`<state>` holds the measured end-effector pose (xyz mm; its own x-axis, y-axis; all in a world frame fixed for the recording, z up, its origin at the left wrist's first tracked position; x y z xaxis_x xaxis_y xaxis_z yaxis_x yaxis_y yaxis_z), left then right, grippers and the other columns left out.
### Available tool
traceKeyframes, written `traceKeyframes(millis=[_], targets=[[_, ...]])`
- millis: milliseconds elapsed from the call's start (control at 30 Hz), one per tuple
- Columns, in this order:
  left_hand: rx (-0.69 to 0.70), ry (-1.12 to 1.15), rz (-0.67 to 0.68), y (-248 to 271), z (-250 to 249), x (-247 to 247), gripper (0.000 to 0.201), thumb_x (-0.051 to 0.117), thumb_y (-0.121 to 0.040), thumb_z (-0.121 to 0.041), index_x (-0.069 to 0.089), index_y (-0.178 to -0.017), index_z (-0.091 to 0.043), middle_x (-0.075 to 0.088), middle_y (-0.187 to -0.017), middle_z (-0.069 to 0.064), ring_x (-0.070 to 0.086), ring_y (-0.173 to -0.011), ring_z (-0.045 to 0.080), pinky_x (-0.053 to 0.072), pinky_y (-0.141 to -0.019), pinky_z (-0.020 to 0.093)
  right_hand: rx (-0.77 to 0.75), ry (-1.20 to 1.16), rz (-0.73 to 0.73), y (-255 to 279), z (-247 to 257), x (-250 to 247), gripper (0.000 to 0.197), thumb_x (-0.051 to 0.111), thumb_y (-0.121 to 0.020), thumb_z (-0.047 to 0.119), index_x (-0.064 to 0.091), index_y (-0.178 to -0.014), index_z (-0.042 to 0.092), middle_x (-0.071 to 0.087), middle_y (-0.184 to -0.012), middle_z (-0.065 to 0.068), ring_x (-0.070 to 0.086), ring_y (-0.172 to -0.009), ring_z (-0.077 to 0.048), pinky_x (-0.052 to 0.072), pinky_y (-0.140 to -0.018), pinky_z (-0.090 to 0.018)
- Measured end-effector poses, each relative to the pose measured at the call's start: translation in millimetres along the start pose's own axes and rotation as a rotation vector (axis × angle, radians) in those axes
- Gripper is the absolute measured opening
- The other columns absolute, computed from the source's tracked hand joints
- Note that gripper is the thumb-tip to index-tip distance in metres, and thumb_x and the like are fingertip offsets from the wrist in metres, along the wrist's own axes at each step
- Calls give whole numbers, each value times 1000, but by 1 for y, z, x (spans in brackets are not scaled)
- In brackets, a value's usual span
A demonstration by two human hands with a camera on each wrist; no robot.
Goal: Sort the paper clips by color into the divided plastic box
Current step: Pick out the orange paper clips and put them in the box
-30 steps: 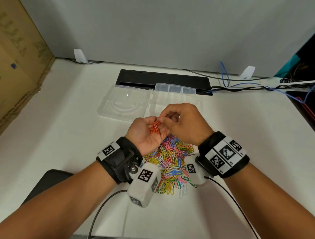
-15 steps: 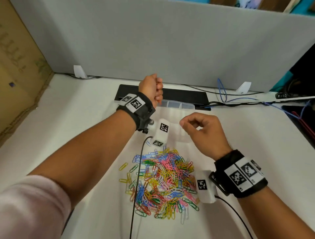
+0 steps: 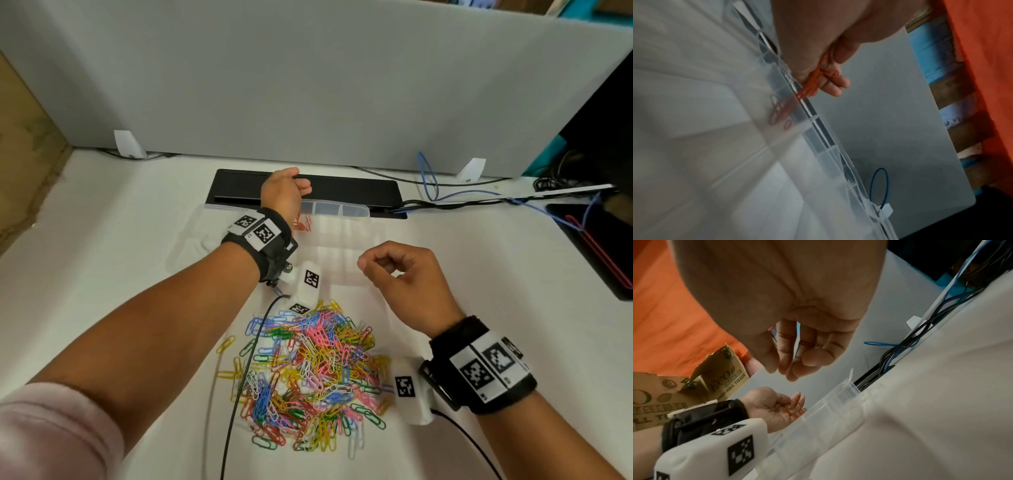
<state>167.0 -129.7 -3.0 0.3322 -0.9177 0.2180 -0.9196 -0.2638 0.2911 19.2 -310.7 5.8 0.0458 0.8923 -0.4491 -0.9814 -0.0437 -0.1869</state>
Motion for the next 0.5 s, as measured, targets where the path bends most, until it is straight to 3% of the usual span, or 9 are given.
traceKeyframes(millis=[100, 200, 233, 300, 333, 400, 500], targets=[[14, 15, 52, 3, 1, -1, 42, 27, -92, 12, 57, -120, 2, 64, -85, 7, 64, -85, 20, 48, -95, 30, 11, -13, 4, 3, -2, 2, 14, 70, -89, 13, 73, -79, 22, 65, -69, 20, 55, -67, -4, 44, -65, -16], [27, 4, 100, 7, -1, -2, 36, 33, -95, 10, 55, -122, 3, 62, -88, 6, 62, -83, 17, 50, -88, 27, 20, -17, 3, 6, -4, 2, 14, 70, -89, 12, 73, -79, 21, 66, -69, 19, 55, -67, -5, 44, -65, -16], [16, 14, 108, 8, -1, -2, 34, 32, -95, 8, 56, -118, 0, 63, -90, 7, 62, -83, 16, 50, -91, 29, 20, -17, 1, 7, -4, 2, 14, 70, -89, 12, 73, -79, 20, 66, -69, 19, 55, -66, -5, 44, -65, -16], [-21, 58, 101, 10, -2, -4, 36, 27, -95, 4, 58, -113, -5, 67, -101, 13, 66, -96, 21, 43, -107, 36, 22, -15, 2, 8, -6, 1, 14, 70, -89, 11, 73, -78, 20, 66, -68, 19, 55, -65, -4, 45, -65, -16], [-42, 82, 105, 11, -3, -4, 38, 26, -96, 2, 56, -119, -4, 67, -111, 17, 64, -107, 24, 39, -111, 37, 22, -13, 2, 9, -6, -1, 14, 70, -89, 11, 73, -78, 20, 66, -68, 19, 55, -65, -5, 45, -66, -16], [-80, 124, 140, 16, -5, -3, 39, 29, -99, -6, 51, -131, -2, 63, -127, 18, 56, -124, 25, 30, -115, 37, 18, -10, 0, 10, -6, -3, 15, 70, -89, 11, 73, -78, 21, 66, -69, 18, 55, -65, -5, 46, -66, -17], [-88, 118, 191, 25, -8, -1, 37, 33, -99, -16, 53, -129, -6, 64, -129, 11, 46, -133, 23, 18, -117, 40, 13, -13, -3, 12, -7, -5, 16, 70, -89, 11, 72, -78, 22, 67, -69, 17, 55, -65, -5, 46, -66, -17]])
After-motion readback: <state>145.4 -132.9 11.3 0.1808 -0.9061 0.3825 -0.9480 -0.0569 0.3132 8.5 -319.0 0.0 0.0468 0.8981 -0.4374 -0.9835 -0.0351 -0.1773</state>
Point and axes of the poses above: each hand's wrist, its own y-axis away from the middle knuckle, its own x-axis out of the palm, z = x × y, the point moved 3 cm from there along -y, towards the middle knuckle
